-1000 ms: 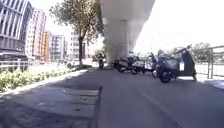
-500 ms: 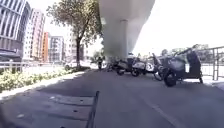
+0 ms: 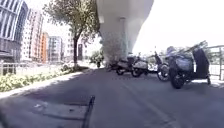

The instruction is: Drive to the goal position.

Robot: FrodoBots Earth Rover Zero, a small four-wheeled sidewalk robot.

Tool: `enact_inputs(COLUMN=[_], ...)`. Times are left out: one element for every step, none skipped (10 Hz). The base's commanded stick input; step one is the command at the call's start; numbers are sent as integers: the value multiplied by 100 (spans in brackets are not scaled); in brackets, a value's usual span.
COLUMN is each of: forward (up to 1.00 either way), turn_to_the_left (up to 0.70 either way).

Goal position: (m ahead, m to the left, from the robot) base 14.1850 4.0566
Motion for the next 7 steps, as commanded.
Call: enact_inputs(forward=[70, 70, 70, 70, 70, 70, 70], turn_to_the_left=[0, 0, 0, 2, 8, 14, 12])
